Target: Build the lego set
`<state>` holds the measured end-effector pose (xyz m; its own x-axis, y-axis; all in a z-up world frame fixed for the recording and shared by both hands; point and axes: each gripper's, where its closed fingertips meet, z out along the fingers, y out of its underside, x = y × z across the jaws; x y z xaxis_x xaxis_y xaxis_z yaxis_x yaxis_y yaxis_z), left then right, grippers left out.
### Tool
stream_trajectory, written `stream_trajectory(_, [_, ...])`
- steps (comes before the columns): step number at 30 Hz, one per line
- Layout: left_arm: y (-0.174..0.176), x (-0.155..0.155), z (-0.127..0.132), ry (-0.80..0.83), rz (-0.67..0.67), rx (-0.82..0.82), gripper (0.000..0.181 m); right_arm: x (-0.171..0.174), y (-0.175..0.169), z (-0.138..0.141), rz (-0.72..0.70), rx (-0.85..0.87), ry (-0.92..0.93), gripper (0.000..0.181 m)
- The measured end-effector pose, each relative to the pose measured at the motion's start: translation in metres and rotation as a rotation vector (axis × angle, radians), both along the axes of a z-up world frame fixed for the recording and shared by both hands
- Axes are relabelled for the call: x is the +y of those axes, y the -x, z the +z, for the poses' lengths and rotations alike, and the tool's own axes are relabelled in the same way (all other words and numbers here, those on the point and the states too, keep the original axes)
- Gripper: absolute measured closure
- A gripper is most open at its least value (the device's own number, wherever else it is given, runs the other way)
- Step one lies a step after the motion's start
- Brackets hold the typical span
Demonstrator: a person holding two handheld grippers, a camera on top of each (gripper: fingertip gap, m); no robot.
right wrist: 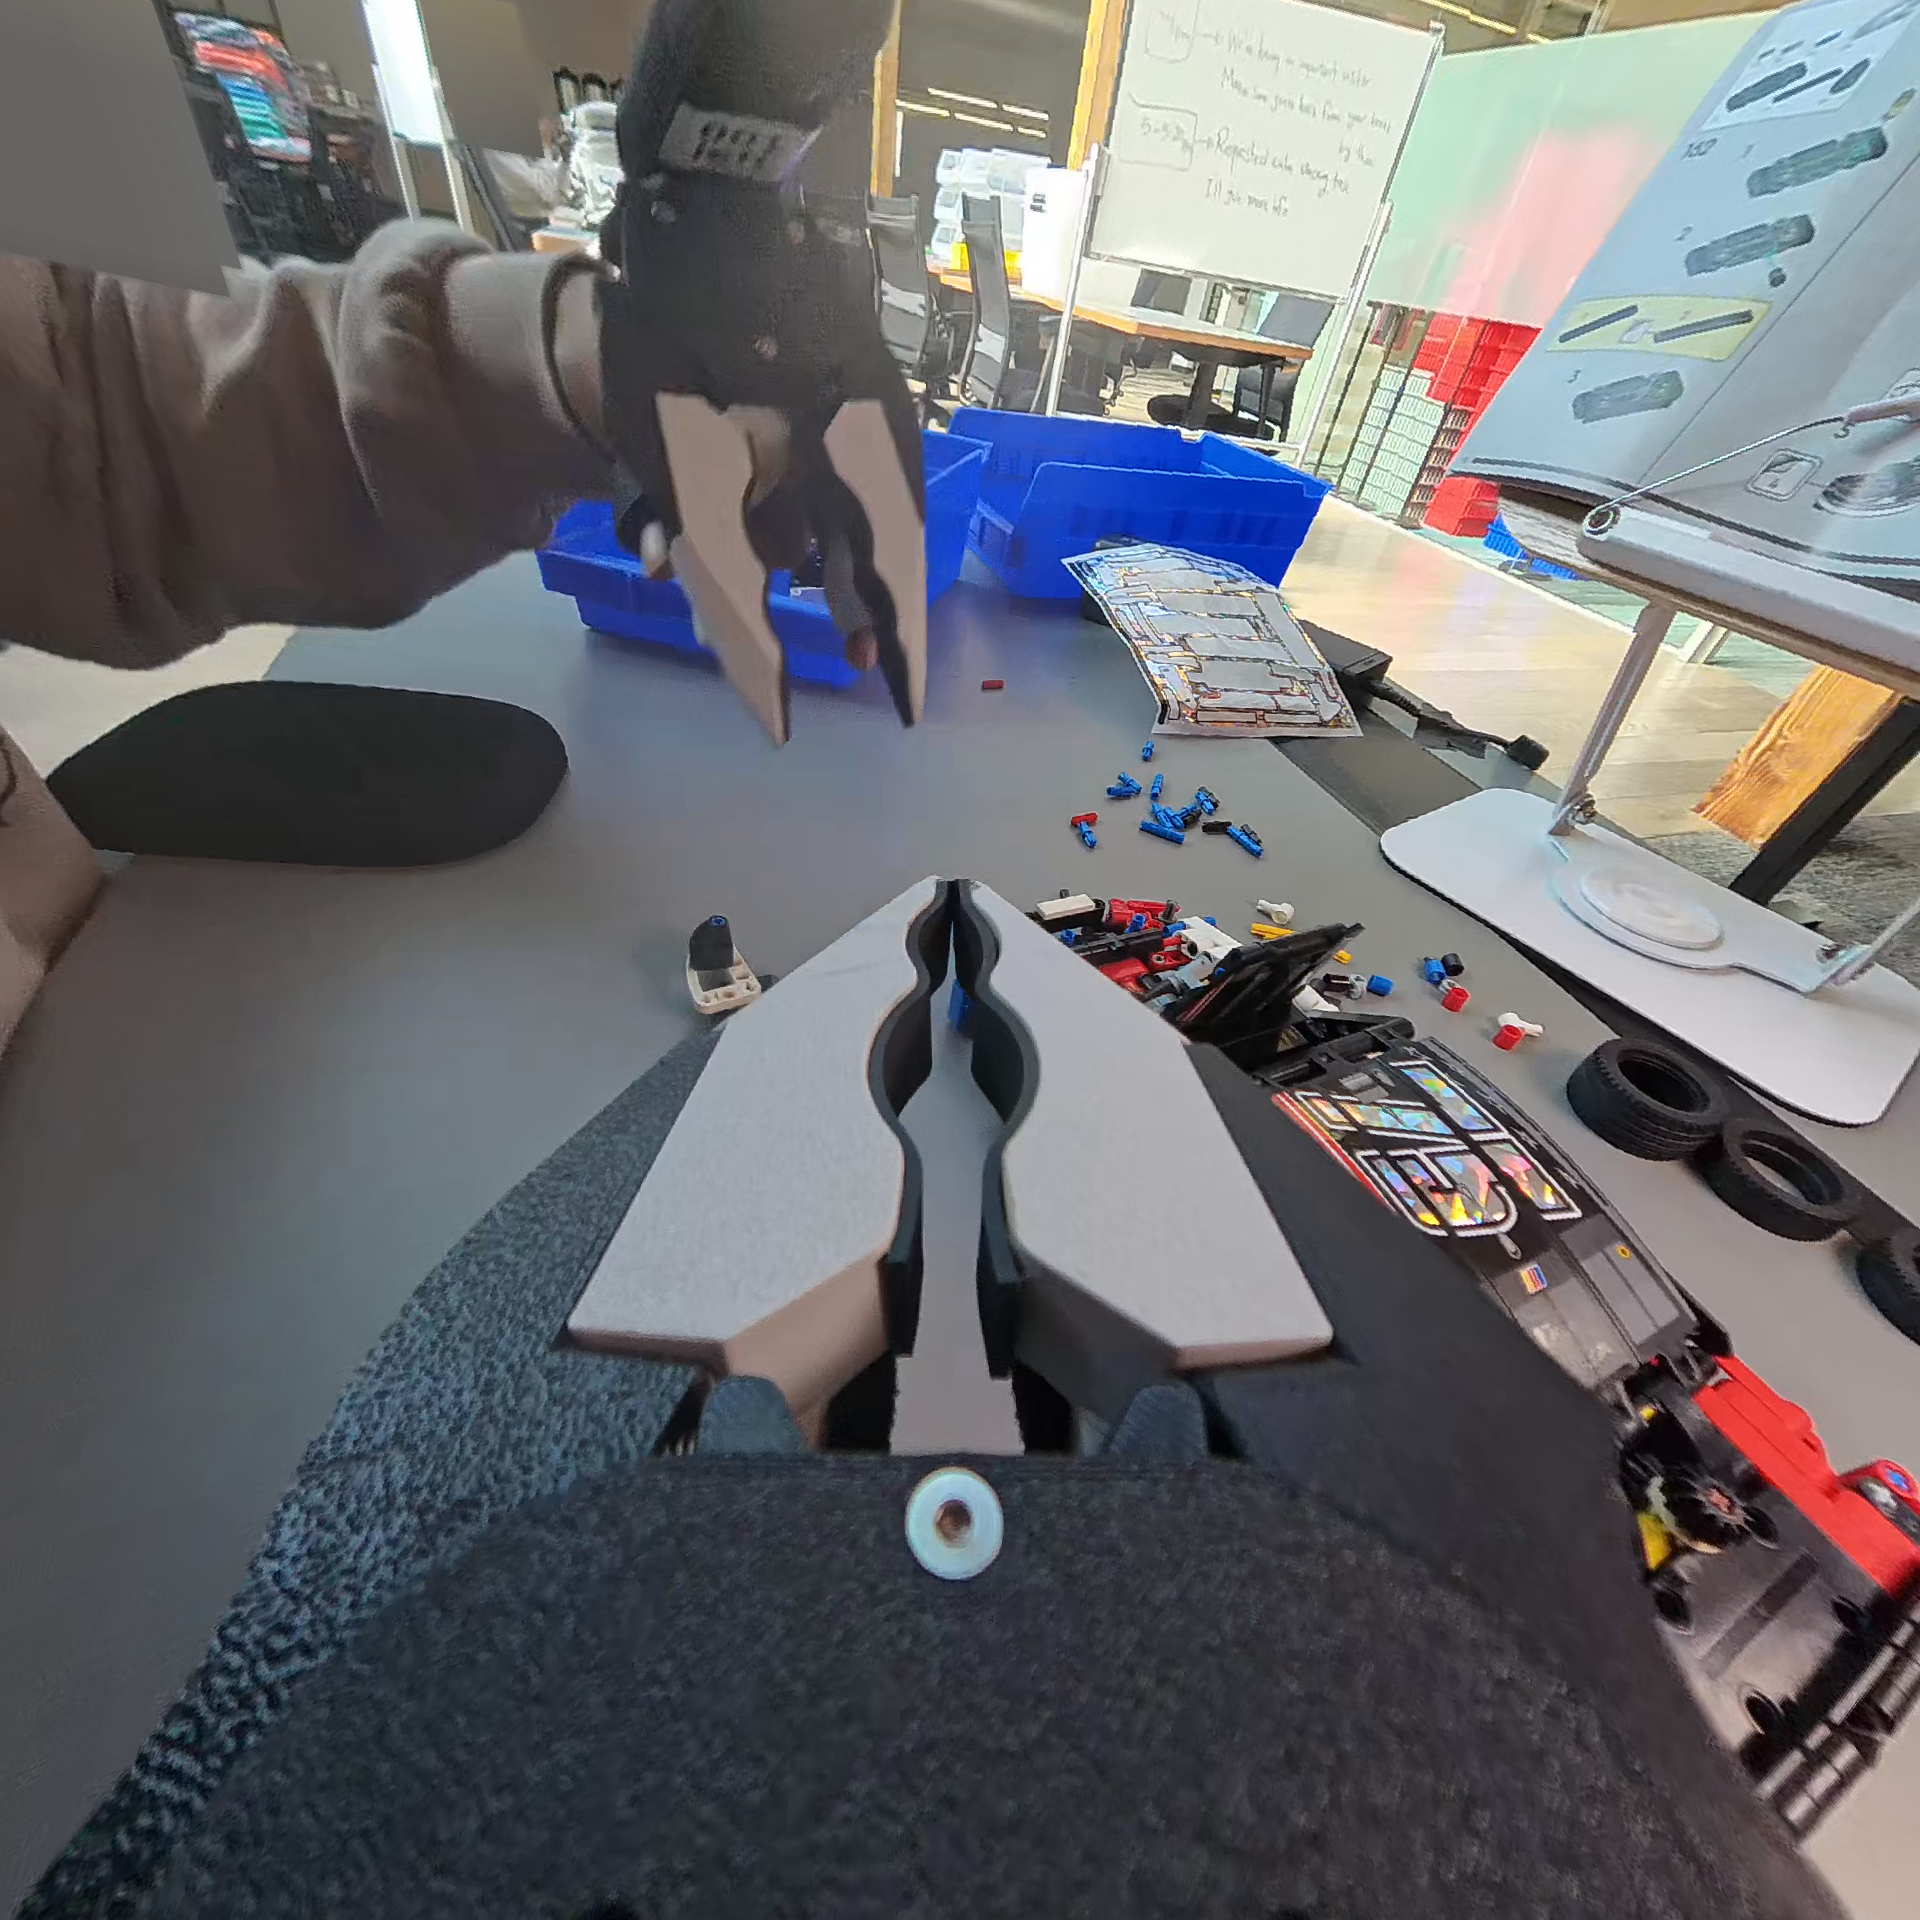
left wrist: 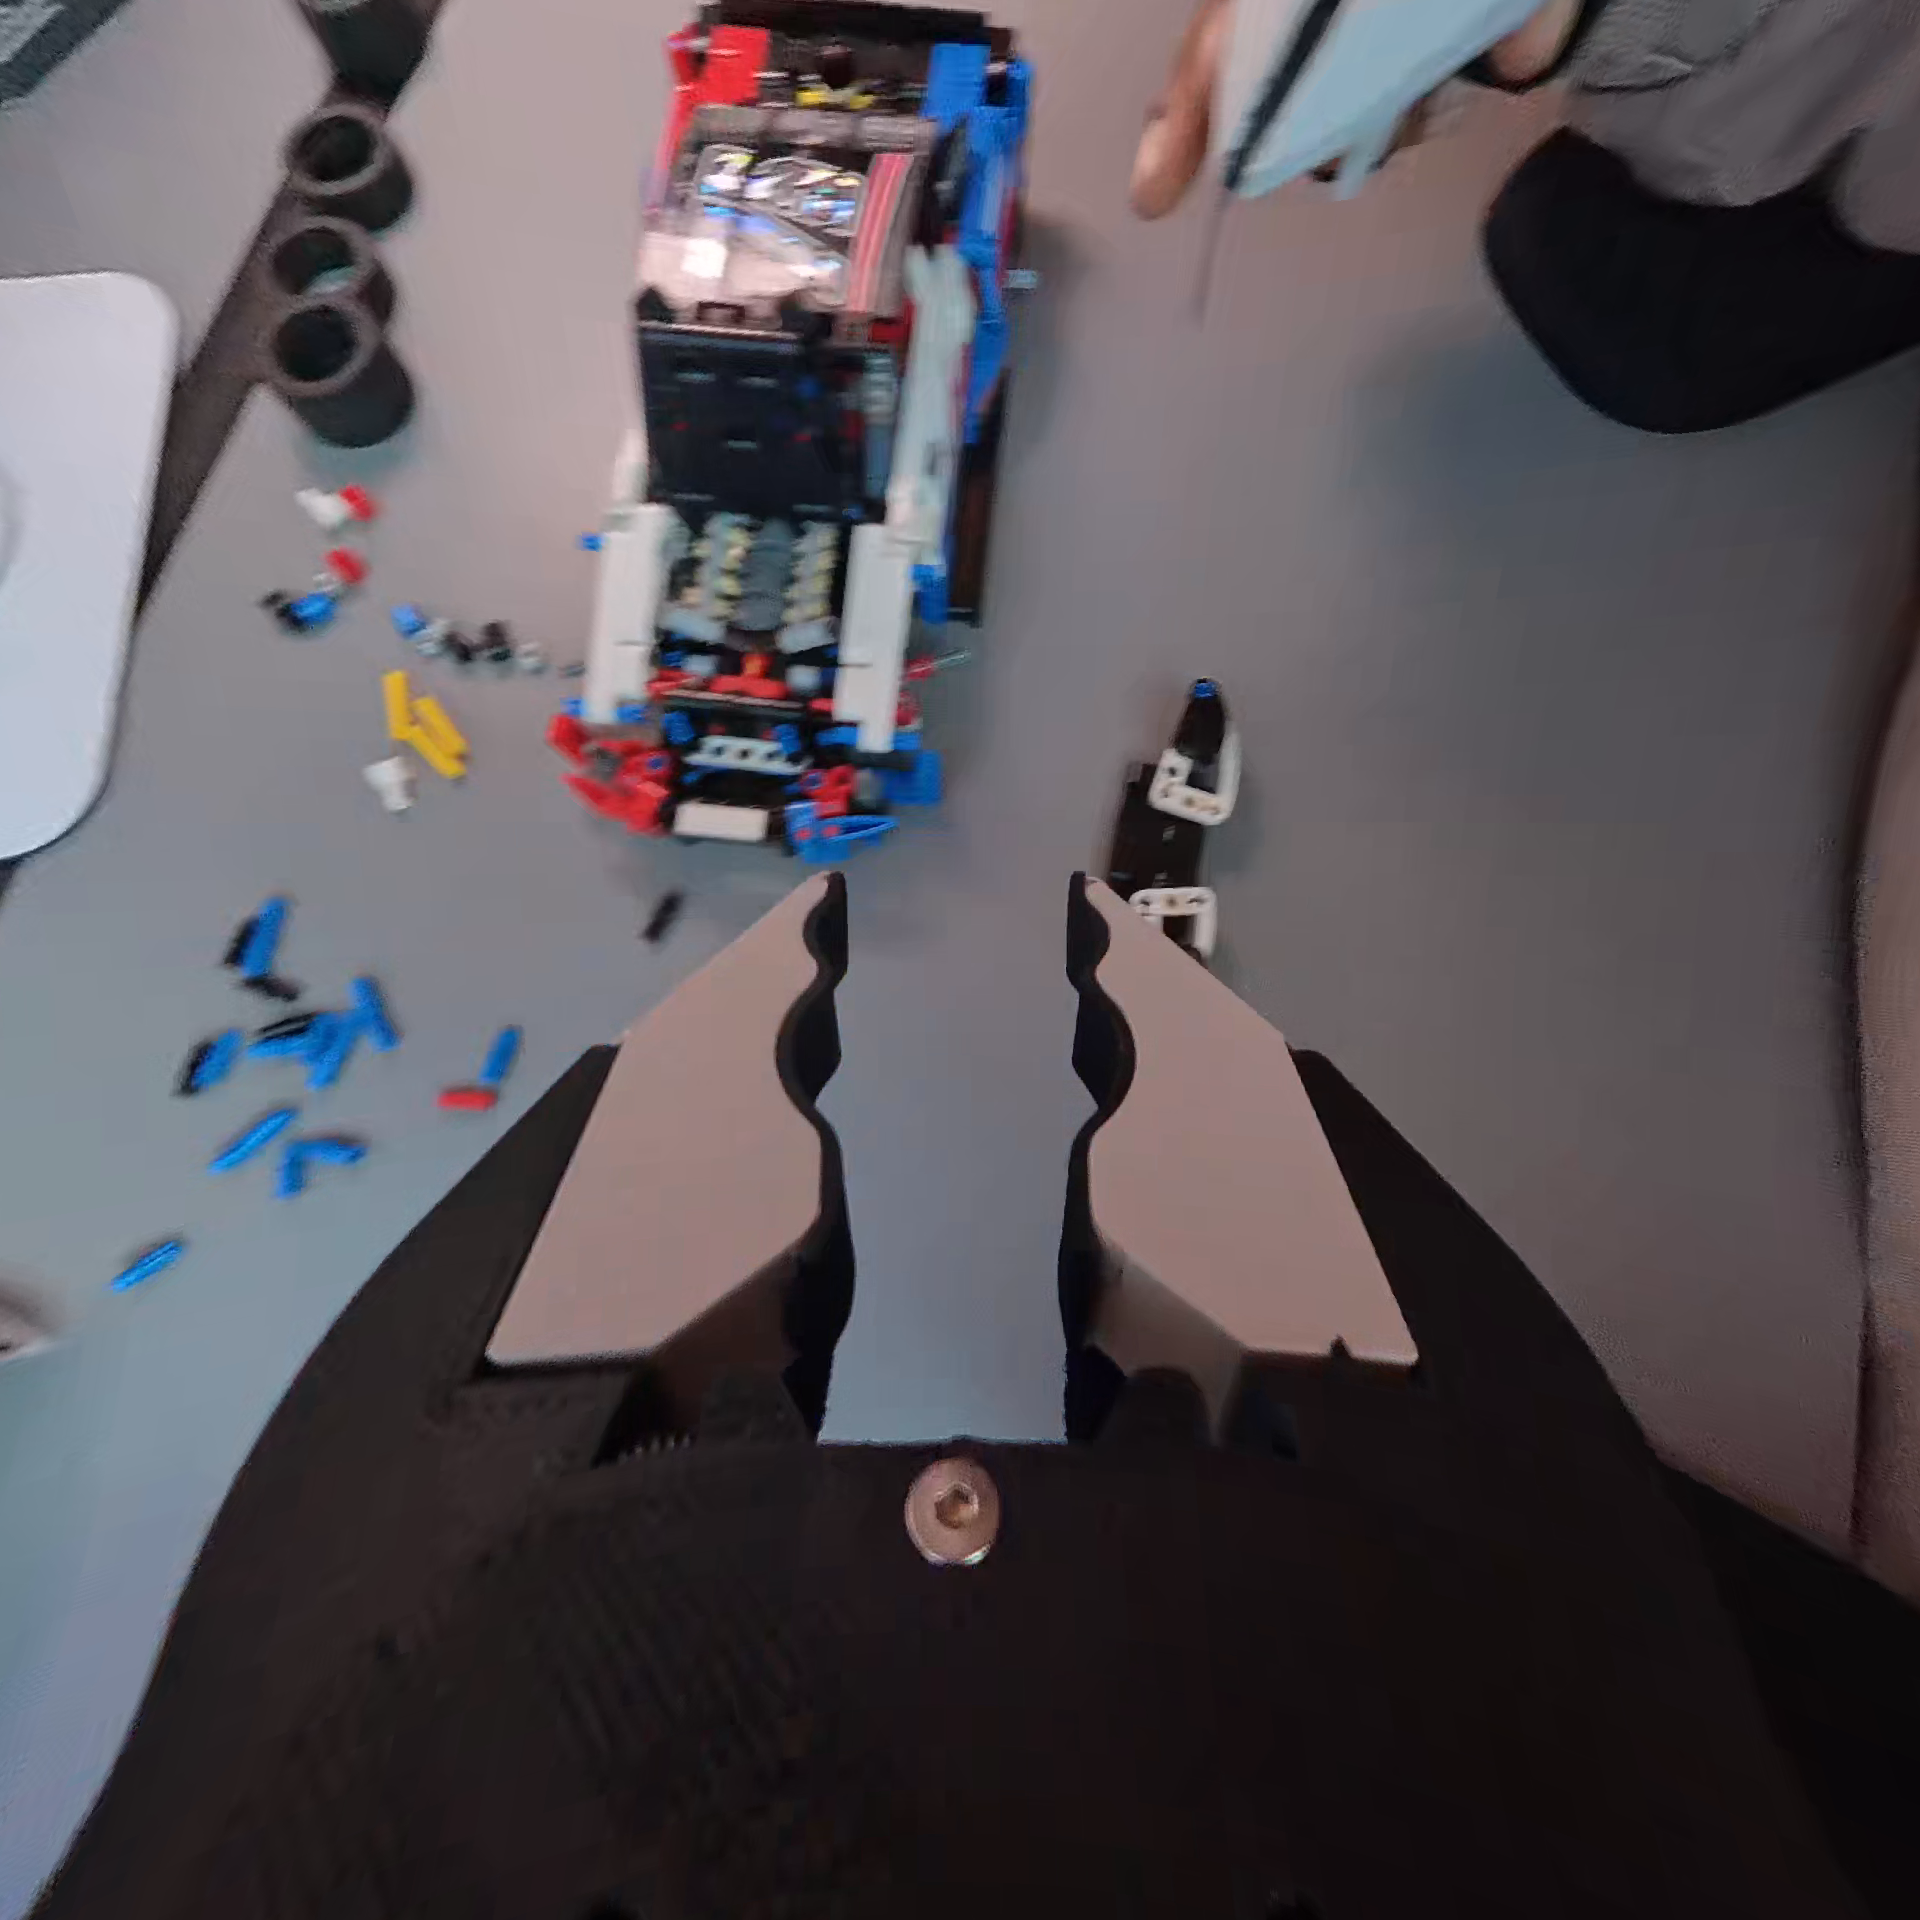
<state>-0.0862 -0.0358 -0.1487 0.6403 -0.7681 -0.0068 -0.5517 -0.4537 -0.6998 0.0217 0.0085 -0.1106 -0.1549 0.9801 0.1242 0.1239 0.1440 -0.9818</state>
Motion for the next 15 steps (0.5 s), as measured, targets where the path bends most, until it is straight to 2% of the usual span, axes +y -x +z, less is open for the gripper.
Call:
stream_trajectory(1, [-0.019, -0.011, -0.010, 0.014, -0.040, -0.027, 0.141, -0.002, 0.000, 0.001, 0.009, 0.007, 0.018, 0.181])
stream_trajectory(3, [-0.043, -0.026, -0.031, 0.029, -0.080, -0.045, 0.139, -0.004, -0.001, 0.003, 0.025, 0.020, 0.057, 0.181])
stream_trajectory(6, [-0.053, -0.028, -0.058, 0.018, -0.057, -0.018, 0.136, -0.006, -0.002, 0.005, 0.042, 0.031, 0.085, 0.181])
stream_trajectory(8, [-0.059, -0.024, -0.063, -0.002, -0.032, -0.044, 0.141, -0.007, -0.002, 0.005, 0.048, 0.036, 0.089, 0.181])
stream_trajectory(9, [-0.066, -0.023, -0.057, -0.026, -0.029, -0.097, 0.143, -0.009, -0.002, 0.005, 0.053, 0.042, 0.085, 0.181])
stream_trajectory(11, [-0.091, -0.027, -0.030, -0.014, -0.054, -0.334, 0.148, -0.016, -0.002, 0.008, 0.069, 0.071, 0.062, 0.181])
stream_trajectory(13, [-0.109, -0.033, 0.001, 0.108, -0.074, -0.640, 0.150, -0.027, -0.001, 0.013, 0.096, 0.108, 0.032, 0.181])
stream_trajectory(15, [-0.111, -0.030, 0.032, 0.238, -0.061, -0.966, 0.149, -0.035, 0.001, 0.017, 0.100, 0.142, -0.027, 0.181])
